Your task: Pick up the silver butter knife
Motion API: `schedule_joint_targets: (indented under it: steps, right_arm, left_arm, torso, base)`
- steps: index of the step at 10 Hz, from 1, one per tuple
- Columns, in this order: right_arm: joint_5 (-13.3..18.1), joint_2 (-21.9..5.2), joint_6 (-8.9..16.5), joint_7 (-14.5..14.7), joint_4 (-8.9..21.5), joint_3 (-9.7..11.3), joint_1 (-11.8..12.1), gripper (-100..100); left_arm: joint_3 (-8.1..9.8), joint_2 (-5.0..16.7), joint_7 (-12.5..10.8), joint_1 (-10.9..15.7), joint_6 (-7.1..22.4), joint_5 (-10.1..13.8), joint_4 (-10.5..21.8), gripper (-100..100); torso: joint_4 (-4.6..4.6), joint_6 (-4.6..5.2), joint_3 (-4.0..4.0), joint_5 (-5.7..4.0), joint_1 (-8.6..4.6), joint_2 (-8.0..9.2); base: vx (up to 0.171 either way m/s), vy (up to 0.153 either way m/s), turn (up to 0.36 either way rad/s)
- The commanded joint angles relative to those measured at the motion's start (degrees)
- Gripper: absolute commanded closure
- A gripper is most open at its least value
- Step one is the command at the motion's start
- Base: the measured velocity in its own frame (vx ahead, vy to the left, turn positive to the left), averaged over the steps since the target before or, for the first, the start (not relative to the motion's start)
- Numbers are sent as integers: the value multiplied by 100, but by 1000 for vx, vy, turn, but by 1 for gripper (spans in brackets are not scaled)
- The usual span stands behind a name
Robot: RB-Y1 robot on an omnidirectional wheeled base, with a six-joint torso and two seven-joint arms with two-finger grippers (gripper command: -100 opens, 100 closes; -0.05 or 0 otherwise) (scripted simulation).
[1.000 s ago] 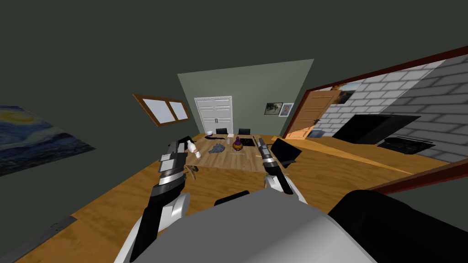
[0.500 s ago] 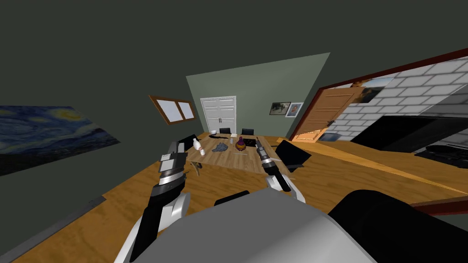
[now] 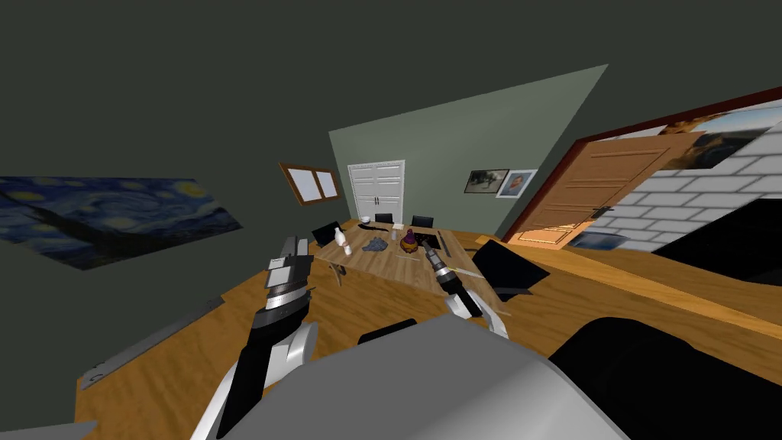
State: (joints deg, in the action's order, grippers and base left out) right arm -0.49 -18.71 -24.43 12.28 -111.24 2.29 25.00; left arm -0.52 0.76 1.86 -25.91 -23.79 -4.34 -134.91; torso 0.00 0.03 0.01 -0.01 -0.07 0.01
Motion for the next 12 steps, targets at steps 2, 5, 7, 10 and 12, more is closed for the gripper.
schedule_joint_targets:
  steps: [2, 5, 7, 10, 12]
  right_arm:
    - [-69, -292, -64, 68, 361, 112, -91, -100]
    - [-190, -750, -159, 220, 866, 360, -245, -100]
    - [-257, -975, -207, 304, 1107, 500, -326, -100]
    - [-327, -1195, -255, 394, 1565, 651, -411, -100]
    - [-401, -1409, -303, 489, 1887, 811, -499, -100]
  left_arm:
    - [0, 0, 0, 1, 0, 0, 0, 0]
    - [0, 0, 0, 0, 0, 0, 0, 0]
    - [0, 0, 0, 0, 0, 0, 0, 0]
    - [0, 0, 0, 1, 0, 0, 0, 0]
    - [0, 0, 0, 1, 0, 0, 0, 0]
  torso:
    - [0, -4, 0, 0, 0, 1]
    - [0, 0, 1, 0, 0, 1]
    - [0, 2, 1, -1, -3, 2]
    - [1, -3, 1, 0, -4, 2]
    - [1, -4, 1, -1, -5, 1]
  base:
    - [-10, -10, 160]
    - [-13, -10, 234]
    - [-19, -18, 154]
    - [-15, -20, 195]
    - [-16, -27, 236]
